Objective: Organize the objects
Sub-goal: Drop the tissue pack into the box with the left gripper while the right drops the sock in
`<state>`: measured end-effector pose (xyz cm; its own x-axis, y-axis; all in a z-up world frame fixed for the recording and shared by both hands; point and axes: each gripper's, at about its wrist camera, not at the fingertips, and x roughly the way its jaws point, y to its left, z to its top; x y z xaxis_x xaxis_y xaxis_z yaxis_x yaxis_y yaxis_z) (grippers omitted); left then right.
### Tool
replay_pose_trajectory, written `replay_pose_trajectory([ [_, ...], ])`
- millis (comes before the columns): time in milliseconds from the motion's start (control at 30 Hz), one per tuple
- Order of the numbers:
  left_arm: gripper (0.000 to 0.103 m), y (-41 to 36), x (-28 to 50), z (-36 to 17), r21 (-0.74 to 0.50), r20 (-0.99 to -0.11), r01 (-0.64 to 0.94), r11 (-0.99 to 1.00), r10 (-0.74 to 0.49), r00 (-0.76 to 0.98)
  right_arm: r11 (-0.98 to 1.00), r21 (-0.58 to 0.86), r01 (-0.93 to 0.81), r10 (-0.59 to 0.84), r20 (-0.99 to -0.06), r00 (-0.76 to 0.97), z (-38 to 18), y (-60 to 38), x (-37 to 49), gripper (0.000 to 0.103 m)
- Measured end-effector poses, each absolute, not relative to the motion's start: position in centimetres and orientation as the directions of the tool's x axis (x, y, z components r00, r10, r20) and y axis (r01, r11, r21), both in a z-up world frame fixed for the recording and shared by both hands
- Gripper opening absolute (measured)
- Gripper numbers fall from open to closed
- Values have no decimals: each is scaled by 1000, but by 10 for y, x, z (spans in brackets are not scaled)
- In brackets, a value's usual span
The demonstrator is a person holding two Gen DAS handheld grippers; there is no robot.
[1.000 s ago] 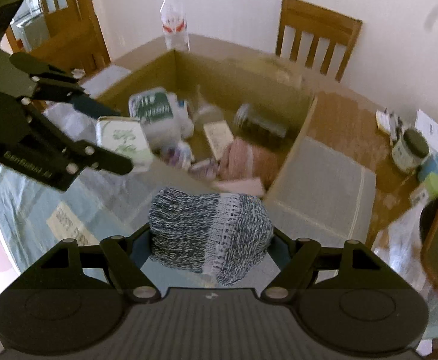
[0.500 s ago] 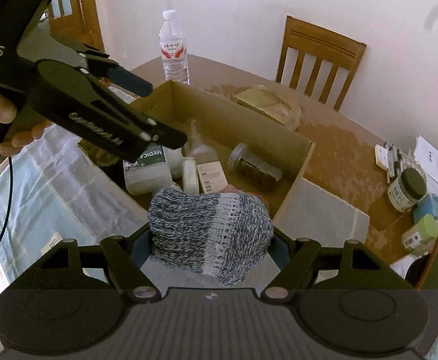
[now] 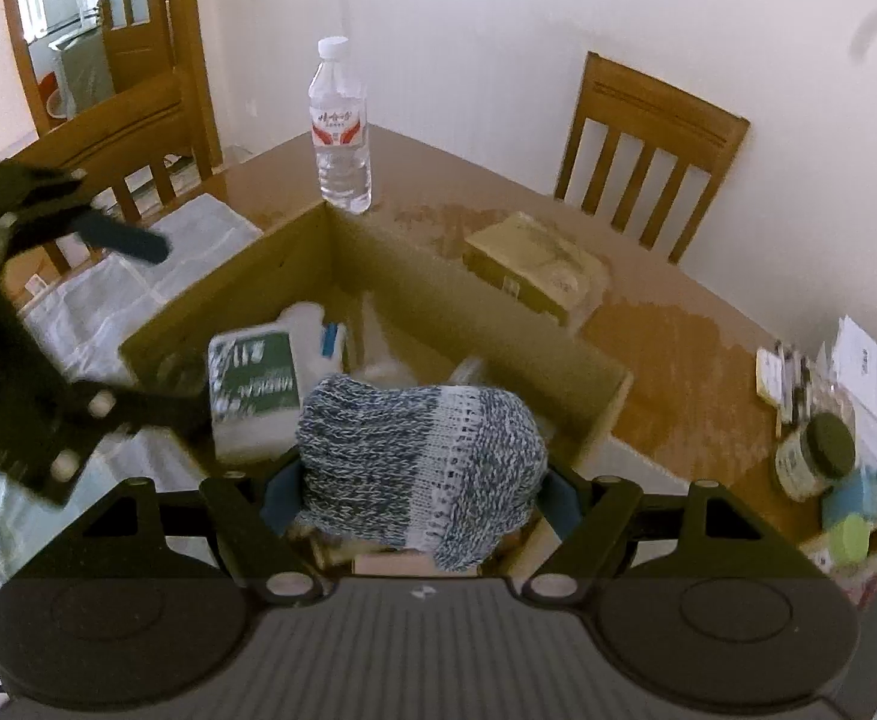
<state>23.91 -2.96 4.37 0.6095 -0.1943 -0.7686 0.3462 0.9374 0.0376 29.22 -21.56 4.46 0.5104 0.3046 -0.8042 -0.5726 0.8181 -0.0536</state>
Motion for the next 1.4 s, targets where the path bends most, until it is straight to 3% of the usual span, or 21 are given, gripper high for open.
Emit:
replay_pose_trajectory([
  [500, 100, -1, 228, 38, 84, -805, 332, 940, -133, 579, 787, -62, -613, 264, -866, 425, 24, -165, 355, 83],
  [667, 100, 2, 226, 37, 89, -809, 332, 939, -126, 575, 805, -51, -591, 269, -857, 440, 22, -163, 364, 103],
  [1200, 100, -10, 220, 36, 116, -796, 305, 945, -95, 598, 860, -90, -503, 208, -837, 506, 47, -176, 337, 103],
  [1400, 101, -13, 211, 32, 102, -777, 229, 968, -66, 626, 911, -68, -408, 167, -841, 515, 43, -193, 313, 103],
])
